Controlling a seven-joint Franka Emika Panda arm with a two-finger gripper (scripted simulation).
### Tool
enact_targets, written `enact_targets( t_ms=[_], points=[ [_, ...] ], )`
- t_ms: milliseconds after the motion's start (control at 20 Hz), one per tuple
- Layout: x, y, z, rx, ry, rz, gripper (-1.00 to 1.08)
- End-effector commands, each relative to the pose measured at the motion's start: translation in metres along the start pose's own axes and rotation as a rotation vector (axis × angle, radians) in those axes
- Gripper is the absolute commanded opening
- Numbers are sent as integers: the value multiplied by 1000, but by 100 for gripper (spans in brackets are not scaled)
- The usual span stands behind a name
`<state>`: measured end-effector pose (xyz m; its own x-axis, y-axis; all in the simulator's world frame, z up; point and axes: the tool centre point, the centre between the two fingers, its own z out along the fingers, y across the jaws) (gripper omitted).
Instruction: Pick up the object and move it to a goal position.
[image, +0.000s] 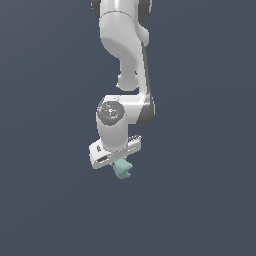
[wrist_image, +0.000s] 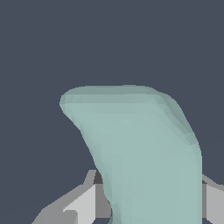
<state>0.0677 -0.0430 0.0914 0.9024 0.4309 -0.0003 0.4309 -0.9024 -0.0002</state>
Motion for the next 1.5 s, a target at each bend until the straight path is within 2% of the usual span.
enact_targets(
  t_ms=[0,350,650,1450],
  points=[
    [0,0,0,0,0,0,-100],
    [0,1,-3,0,0,0,-100],
    [-1,11,-27,0,0,0,-100],
    [-5,70,-164,0,0,-1,-100]
  ],
)
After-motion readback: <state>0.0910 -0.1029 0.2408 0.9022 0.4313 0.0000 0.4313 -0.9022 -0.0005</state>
